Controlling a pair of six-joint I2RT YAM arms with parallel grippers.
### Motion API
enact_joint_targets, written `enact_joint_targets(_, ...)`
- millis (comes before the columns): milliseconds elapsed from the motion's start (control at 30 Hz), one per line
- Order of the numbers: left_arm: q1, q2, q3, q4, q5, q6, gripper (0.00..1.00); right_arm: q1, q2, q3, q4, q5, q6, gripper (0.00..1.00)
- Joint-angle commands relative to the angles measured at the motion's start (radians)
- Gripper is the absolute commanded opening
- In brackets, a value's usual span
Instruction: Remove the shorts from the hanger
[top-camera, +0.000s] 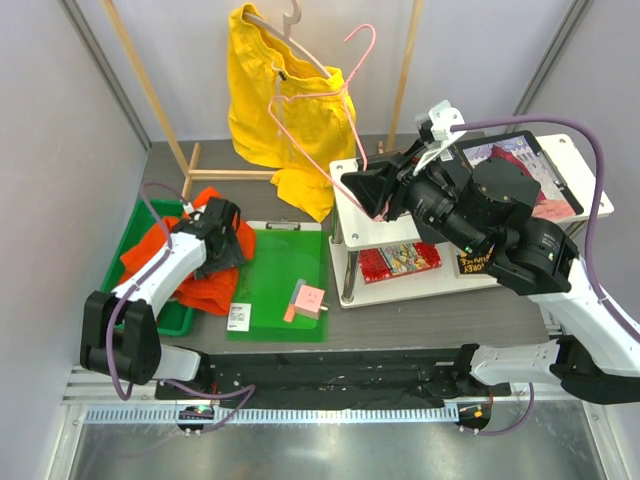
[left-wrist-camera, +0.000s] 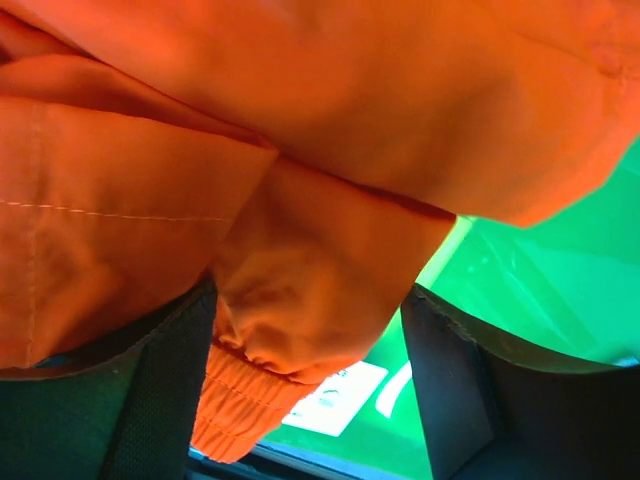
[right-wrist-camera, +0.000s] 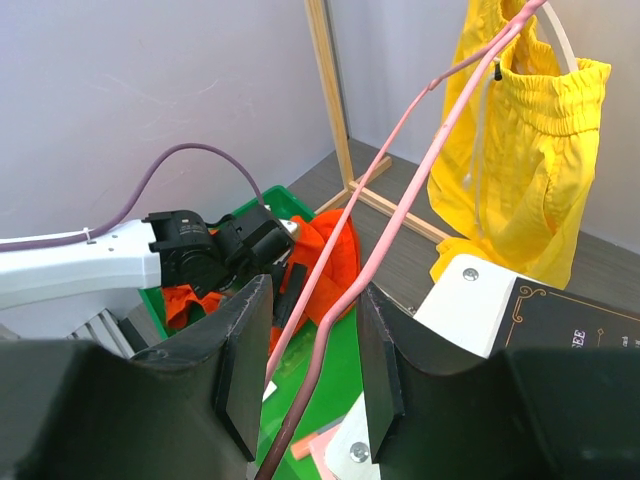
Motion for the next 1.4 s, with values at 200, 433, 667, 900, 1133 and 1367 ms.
enact_joint_targets(200,-0.003,-0.032,-0.056,0.109,-0.099,-0.035,0.38,-0.001,-0.035,-0.004,0.061,-0.004,0.001,0.01)
enact_joint_targets(433,0.006,-0.113,-0.029,0.067,-0.168,-0.045,0.0,-0.003,-0.044,-0.004,0.059,-0.001,0.0,0.01)
enact_joint_targets(667,0.038,-0.288,0.137,-0.035,-0.408,-0.021,0.0,-0.001,-0.042,-0.006,0.059,-0.002,0.0,0.01)
enact_joint_targets(900,0.34,-0.359,0.199,0.025,-0.337,0.056,0.0,-0.003,-0.042,-0.004,0.061,-0.005,0.003,0.01)
enact_joint_targets(1133,0.657,-0.255,0.147,0.079,-0.08,-0.007,0.0,-0.001,-0.035,-0.002,0.061,-0.015,0.006,0.01)
enact_joint_targets(1367,0.824,-0.034,0.093,0.11,0.171,-0.064,0.0,-0.003,-0.041,-0.007,0.061,-0.013,0.004,0.01)
